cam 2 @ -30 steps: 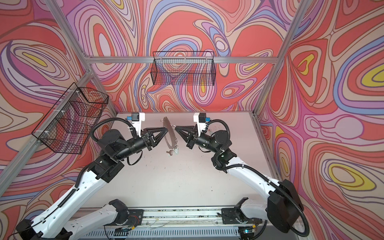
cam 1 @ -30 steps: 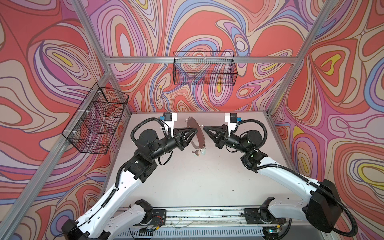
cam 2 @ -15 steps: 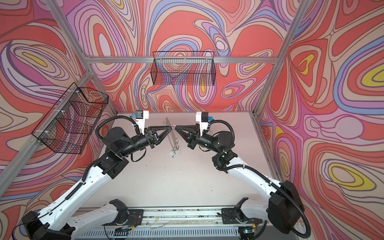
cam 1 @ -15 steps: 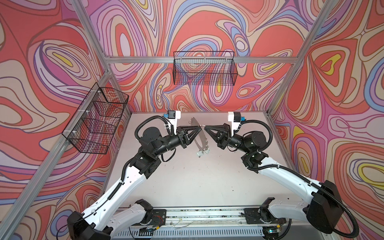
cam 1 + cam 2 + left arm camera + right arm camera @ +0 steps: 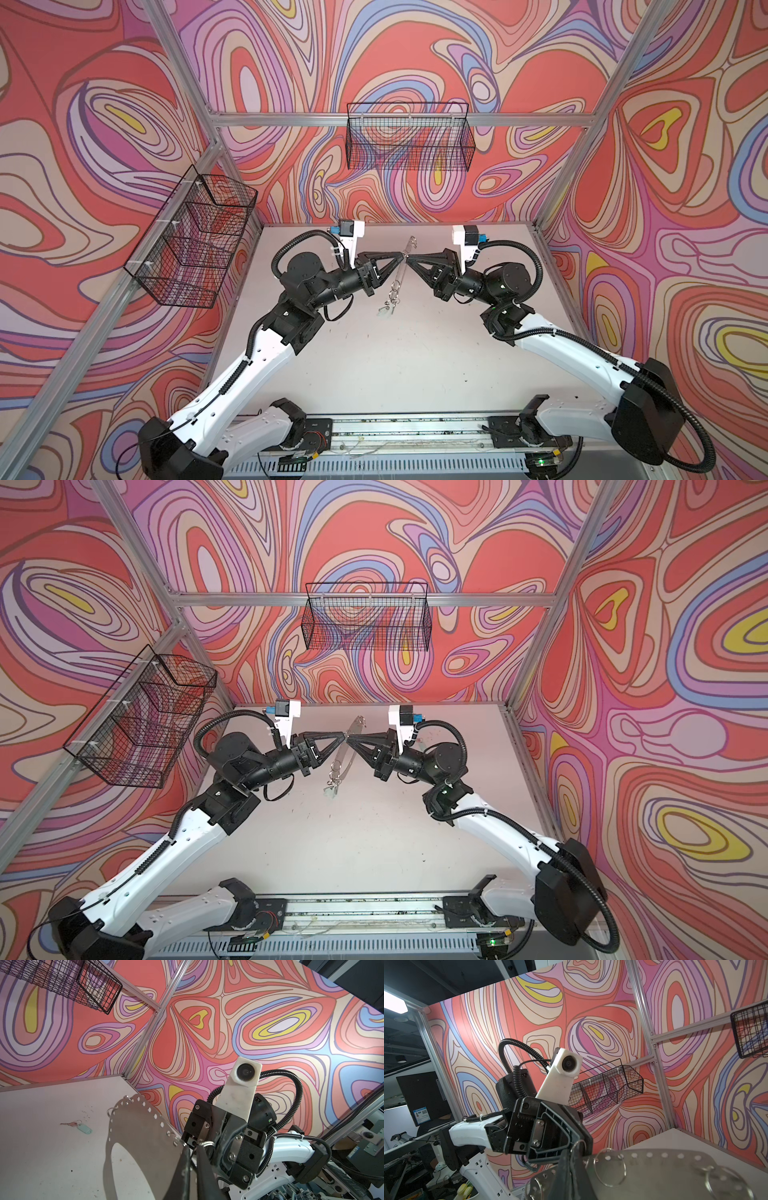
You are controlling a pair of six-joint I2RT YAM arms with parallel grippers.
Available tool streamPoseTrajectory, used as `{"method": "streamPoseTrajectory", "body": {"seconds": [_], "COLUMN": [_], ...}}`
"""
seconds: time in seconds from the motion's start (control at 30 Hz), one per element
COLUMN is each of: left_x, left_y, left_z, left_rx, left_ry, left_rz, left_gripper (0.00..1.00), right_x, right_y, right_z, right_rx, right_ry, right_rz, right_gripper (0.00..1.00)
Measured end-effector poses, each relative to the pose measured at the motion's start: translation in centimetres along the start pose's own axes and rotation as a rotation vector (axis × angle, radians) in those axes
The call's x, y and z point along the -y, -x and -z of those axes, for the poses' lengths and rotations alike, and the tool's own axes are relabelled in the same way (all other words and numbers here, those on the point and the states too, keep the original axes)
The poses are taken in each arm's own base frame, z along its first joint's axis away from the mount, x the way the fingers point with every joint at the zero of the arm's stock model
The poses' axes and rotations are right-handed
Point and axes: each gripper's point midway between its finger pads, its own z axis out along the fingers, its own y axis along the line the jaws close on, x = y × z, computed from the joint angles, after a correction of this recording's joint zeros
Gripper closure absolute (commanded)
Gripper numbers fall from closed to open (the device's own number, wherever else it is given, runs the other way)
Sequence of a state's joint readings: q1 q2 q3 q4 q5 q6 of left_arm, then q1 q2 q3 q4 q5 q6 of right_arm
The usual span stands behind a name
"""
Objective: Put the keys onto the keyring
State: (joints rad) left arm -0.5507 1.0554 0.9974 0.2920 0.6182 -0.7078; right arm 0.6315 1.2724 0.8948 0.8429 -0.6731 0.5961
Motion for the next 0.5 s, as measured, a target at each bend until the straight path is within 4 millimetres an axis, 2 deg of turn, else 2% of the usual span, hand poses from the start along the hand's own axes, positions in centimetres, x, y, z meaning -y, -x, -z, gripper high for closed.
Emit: {"method": "streamPoseTrajectory", "body": {"seconds": [0.3,0.5], "left_x": [-0.1,-0.1], "left_y": [0.0,0.1], "left_z": [0.1,1.3], "left_rx": [0.003,0.032], "left_ry": [0.012,0.057], "left_rz": [-0.011,-0.045], "left_gripper": [0.99,0.84], "right_x": [0.2,1.6], "right_y": [0.0,-1.4], "right_z": [0.0,0.1], "right_rx": [0.0,-0.047], "right_ry": [-0.01,-0.07], "right_rz": [0.013,0.006], "right_gripper": [1.0,1.0]}}
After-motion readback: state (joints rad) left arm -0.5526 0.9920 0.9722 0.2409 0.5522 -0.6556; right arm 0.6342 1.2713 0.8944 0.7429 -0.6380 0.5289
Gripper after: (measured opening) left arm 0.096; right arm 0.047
